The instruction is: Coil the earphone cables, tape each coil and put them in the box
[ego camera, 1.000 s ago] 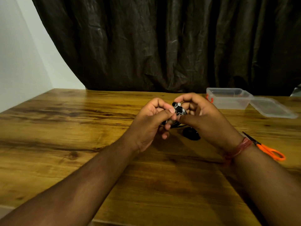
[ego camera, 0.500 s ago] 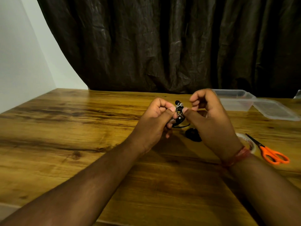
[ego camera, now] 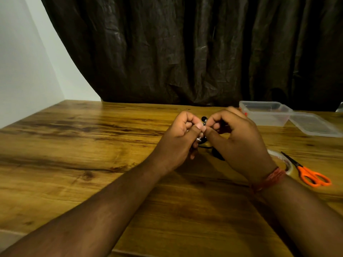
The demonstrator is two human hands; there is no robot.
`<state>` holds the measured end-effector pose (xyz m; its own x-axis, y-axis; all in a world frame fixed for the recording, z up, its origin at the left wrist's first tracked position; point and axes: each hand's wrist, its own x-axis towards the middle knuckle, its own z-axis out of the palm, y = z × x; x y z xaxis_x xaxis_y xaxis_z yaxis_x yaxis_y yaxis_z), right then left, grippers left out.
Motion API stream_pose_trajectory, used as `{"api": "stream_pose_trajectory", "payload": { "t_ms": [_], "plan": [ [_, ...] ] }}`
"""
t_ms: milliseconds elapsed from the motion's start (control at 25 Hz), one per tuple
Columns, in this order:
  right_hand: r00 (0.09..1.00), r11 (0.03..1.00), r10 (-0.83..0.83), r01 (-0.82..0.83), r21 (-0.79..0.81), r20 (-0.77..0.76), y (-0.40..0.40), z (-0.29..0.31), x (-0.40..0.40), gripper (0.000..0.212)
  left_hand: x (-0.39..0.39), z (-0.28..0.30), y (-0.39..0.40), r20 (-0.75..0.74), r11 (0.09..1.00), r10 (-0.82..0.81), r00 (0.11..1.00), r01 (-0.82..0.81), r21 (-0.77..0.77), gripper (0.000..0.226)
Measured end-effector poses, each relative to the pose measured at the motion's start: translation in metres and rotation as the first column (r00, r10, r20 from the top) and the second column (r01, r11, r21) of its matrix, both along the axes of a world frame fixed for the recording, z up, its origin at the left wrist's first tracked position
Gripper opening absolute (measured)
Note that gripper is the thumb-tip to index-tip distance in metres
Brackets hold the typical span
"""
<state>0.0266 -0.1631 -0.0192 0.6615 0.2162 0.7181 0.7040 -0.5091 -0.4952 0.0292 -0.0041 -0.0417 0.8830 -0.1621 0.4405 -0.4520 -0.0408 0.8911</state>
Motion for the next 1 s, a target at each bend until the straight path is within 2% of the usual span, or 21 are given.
{"api": "stream_pose_trajectory", "payload": {
  "t_ms": [480, 600, 680, 760, 800, 880, 1000],
  "plan": [
    [0.992, 0.998, -0.059, 0.058, -0.02, -0.113, 0.002, -0.002, 0.005, 0.004, 0.002, -0.003, 0.001, 0.041, 0.991, 0.004, 0.999, -0.01, 0.135, 0.011],
    [0.99, 0.999, -0.048, 0.05, 0.017, -0.13, 0.001, -0.002, 0.006, 0.008, 0.003, -0.002, 0.002, 0.01, 0.995, -0.025, 1.0, 0.024, 0.097, 0.011],
    [0.969, 0.993, 0.061, -0.035, 0.114, -0.238, 0.002, -0.002, 0.007, 0.011, 0.003, -0.001, 0.002, -0.022, 0.998, -0.07, 0.997, 0.07, 0.001, 0.01],
    [0.867, 0.932, 0.286, -0.153, 0.328, -0.409, 0.003, -0.001, 0.007, 0.019, 0.002, 0.0, 0.002, -0.061, 0.988, -0.133, 0.989, 0.127, -0.089, 0.009],
    [0.82, 0.909, 0.342, -0.164, 0.383, -0.46, 0.001, 0.001, 0.007, 0.021, 0.002, 0.0, 0.003, -0.079, 0.983, -0.158, 0.984, 0.149, -0.107, 0.009],
    [0.779, 0.907, 0.356, -0.154, 0.392, -0.516, -0.003, 0.002, 0.009, 0.022, 0.001, 0.0, 0.004, -0.098, 0.981, -0.182, 0.978, 0.173, -0.088, 0.01],
    [0.787, 0.911, 0.362, -0.187, 0.367, -0.499, -0.004, 0.001, 0.01, 0.022, 0.0, 0.0, 0.006, -0.094, 0.986, -0.169, 0.981, 0.166, -0.033, 0.011]
  ]
}}
